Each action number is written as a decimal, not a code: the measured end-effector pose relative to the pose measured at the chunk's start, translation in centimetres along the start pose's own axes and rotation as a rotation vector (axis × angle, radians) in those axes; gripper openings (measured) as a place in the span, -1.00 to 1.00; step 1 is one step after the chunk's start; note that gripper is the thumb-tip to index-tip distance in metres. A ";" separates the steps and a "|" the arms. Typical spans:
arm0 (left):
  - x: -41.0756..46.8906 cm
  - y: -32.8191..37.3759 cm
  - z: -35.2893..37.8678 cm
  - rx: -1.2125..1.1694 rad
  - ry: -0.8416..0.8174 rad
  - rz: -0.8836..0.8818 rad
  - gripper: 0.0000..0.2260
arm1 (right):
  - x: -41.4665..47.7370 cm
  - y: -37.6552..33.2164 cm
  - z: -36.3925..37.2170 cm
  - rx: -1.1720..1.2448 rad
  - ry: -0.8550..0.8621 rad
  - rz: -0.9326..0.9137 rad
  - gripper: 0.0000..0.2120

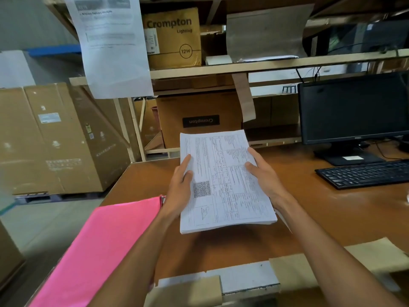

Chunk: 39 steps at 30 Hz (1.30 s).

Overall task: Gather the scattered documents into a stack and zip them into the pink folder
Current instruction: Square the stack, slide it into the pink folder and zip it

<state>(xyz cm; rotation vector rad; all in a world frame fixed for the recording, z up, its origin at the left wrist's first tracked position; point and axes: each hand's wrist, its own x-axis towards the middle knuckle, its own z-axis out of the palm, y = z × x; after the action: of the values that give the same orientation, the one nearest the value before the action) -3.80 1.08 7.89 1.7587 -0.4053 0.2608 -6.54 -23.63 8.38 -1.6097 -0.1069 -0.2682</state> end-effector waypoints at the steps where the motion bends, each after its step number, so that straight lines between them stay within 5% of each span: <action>1: 0.0 0.0 0.0 -0.015 -0.012 -0.013 -0.58 | -0.1 -0.1 -0.1 0.029 -0.014 0.017 -0.51; 8: 0.7 -1.6 -0.3 -0.004 -0.081 -0.078 -0.58 | -0.5 0.3 -0.7 0.088 -0.082 0.139 -0.36; 12: 0.8 -2.1 -0.3 -0.090 -0.098 -0.207 -0.59 | -0.7 0.9 0.0 -0.145 -0.025 0.096 -0.32; 21: -0.8 -1.5 -1.1 -0.083 -0.070 -0.337 -0.60 | -0.4 4.2 0.6 -0.093 -0.006 0.054 -0.32; 23: -1.1 -2.5 -2.4 0.040 0.003 -0.374 -0.65 | -0.6 5.2 0.6 -0.082 0.065 0.052 -0.34; 29: -3.5 -8.4 -9.6 0.961 0.059 -0.445 -0.57 | -1.0 8.6 -0.5 -0.104 0.249 0.093 -0.34; 32: -4.5 -9.2 -11.0 1.135 -0.013 -0.475 -0.45 | -0.8 9.2 -0.5 -0.075 0.280 0.135 -0.35; 39: -4.6 -6.5 -9.2 1.296 -0.081 -0.428 -0.64 | -0.8 9.4 -0.2 -0.111 0.292 0.146 -0.34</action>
<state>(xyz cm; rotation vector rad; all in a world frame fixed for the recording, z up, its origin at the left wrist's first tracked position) -4.93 11.87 2.34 3.0653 0.1820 0.1333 -5.12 -24.32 -0.90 -1.6613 0.2528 -0.3975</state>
